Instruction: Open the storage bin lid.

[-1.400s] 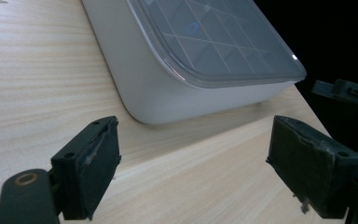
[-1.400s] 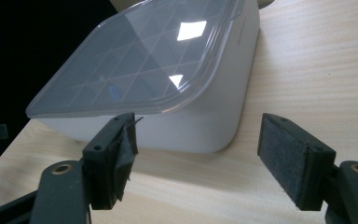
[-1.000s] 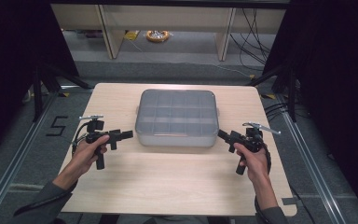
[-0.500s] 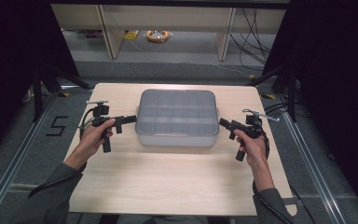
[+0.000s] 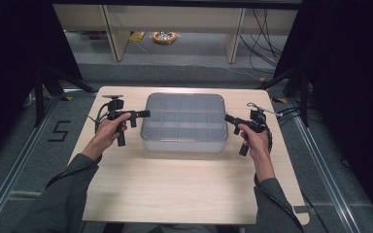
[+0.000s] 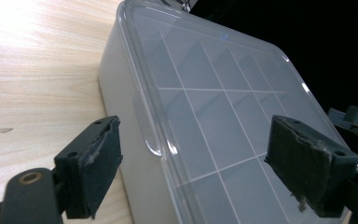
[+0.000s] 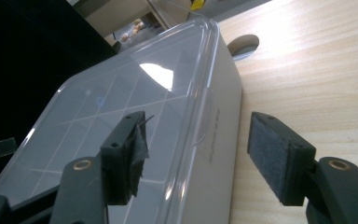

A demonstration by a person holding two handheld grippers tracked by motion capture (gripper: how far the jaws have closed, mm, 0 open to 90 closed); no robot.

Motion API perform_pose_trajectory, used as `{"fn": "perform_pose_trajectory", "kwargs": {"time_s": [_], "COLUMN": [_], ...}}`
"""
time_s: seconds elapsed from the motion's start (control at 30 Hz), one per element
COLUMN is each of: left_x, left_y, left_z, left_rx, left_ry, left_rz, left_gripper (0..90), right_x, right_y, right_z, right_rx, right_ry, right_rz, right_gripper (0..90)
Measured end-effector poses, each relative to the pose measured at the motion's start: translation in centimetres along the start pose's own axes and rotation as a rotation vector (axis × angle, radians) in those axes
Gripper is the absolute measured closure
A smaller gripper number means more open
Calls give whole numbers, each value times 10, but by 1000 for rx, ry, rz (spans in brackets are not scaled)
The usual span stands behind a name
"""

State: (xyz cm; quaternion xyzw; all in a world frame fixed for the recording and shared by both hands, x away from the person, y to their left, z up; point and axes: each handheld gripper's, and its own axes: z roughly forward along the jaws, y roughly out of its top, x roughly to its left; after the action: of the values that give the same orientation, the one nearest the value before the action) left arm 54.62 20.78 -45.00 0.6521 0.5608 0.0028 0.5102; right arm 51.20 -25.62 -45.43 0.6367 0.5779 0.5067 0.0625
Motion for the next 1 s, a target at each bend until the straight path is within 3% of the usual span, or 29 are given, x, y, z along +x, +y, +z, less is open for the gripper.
{"fn": "perform_pose_trajectory", "kwargs": {"time_s": [0.07,0.17,0.2,0.27,0.33,0.37,0.4,0.43,0.47,0.53,0.57,0.63,0.67,0.73,0.77,0.8,0.83,0.87,1.0], "left_x": [1,2,3,3,5,4,4,3,3,4,4,6,6,6,6,5,5,5,4], "left_y": [2,4,4,4,5,4,4,4,3,3,3,4,4,3,3,3,3,2,2], "left_z": [4,9,14,19,20,22,24,25,25,24,24,23,22,22,21,21,21,20,18], "left_rx": [3,-1,12,22,20,20,22,33,30,29,27,20,18,26,27,19,19,14,12], "left_ry": [9,20,30,36,40,36,32,27,31,33,34,29,29,26,26,28,28,32,45], "left_rz": [-2,-11,-21,-35,-28,-45,-48,-35,-20,-23,-40,-31,-32,-46,-46,-50,-50,-55,-58], "left_gripper": [192,231,238,266,288,288,303,336,337,358,358,376,376,393,398,405,423,423,475], "right_x": [-2,-3,-8,-8,0,0,-3,-1,-1,-2,-1,2,-3,-1,0,5,5,8,10], "right_y": [0,1,2,2,2,2,1,1,2,2,2,3,4,4,4,4,4,4,3], "right_z": [3,6,10,13,13,13,14,16,17,19,20,20,23,26,26,25,25,24,23], "right_rx": [0,8,-9,-1,25,25,15,26,30,24,22,35,11,8,9,21,21,15,-22], "right_ry": [6,10,9,7,-2,-2,9,7,10,15,7,11,21,11,13,12,12,10,-17], "right_rz": [-16,1,-50,-54,55,55,3,32,20,4,30,40,-37,-45,-39,11,11,46,61], "right_gripper": [394,399,410,418,429,429,437,453,457,464,471,475,477,488,496,502,502,503,505]}}
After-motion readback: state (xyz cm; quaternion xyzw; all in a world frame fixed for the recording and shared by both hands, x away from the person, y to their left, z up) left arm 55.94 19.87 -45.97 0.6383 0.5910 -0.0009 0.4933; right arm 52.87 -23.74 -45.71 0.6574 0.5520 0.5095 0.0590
